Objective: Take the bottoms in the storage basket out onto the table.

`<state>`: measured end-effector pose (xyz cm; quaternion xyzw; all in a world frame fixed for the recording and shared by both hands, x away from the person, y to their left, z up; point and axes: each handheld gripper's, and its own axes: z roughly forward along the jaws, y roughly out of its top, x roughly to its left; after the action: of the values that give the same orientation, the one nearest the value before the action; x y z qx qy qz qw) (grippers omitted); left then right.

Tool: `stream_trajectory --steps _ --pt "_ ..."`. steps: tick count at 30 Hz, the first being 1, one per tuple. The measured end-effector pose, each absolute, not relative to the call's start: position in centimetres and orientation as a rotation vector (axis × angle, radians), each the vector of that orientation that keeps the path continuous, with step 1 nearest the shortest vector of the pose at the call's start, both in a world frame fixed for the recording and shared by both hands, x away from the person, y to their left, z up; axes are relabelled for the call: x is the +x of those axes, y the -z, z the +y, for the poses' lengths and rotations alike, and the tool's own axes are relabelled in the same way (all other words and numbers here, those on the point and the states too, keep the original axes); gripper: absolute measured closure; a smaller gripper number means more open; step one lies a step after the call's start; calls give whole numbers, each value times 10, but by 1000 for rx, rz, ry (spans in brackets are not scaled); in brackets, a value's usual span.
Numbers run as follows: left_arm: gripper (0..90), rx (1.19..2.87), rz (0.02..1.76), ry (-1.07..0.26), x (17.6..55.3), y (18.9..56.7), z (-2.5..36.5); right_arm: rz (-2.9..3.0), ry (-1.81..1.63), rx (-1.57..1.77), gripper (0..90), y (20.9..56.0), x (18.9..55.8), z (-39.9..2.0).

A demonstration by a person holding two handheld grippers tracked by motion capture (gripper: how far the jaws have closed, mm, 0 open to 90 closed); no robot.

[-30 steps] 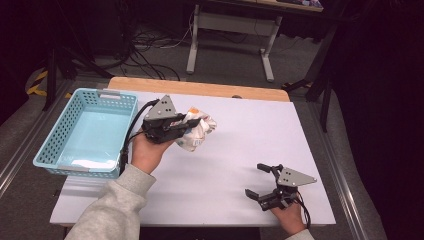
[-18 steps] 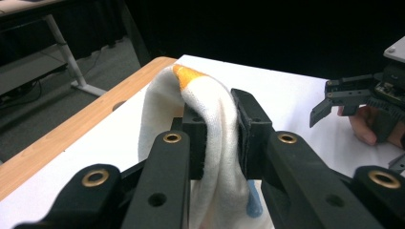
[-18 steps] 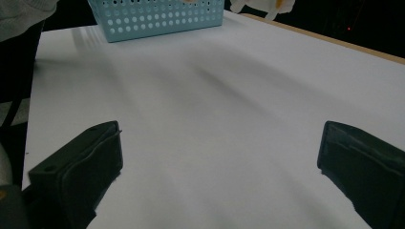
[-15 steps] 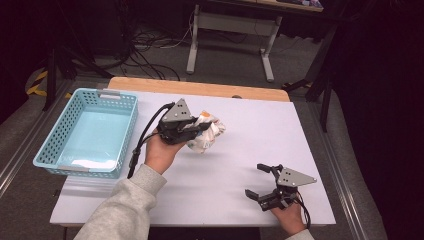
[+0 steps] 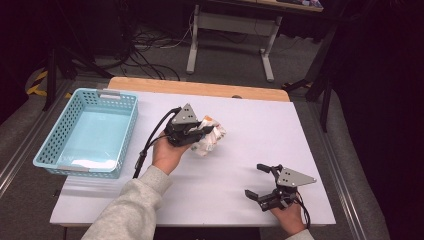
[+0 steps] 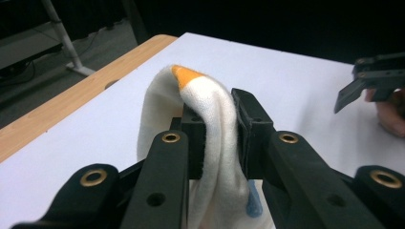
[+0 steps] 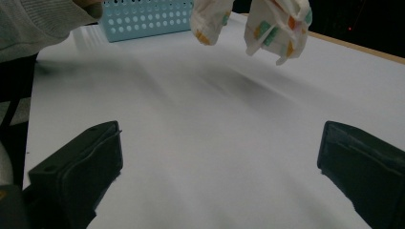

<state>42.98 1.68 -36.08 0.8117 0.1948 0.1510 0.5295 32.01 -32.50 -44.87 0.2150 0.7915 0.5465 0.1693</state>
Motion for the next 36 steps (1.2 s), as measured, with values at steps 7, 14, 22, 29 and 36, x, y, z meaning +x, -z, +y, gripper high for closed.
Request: stream_trajectory --steps 7,14,22,29,36 --pt "763 1959 490 -346 434 372 15 2251 -1552 610 20 449 320 -325" --pt "756 1973 506 -336 437 380 14 2251 -1551 610 20 449 320 -325" --pt "741 1991 523 -318 439 387 13 2252 -1551 611 20 449 320 -325" --pt "724 2020 523 -297 440 393 9 2250 -1548 614 20 449 320 -324" --pt "710 2040 516 -291 440 396 5 2249 -1550 614 20 449 320 -324"
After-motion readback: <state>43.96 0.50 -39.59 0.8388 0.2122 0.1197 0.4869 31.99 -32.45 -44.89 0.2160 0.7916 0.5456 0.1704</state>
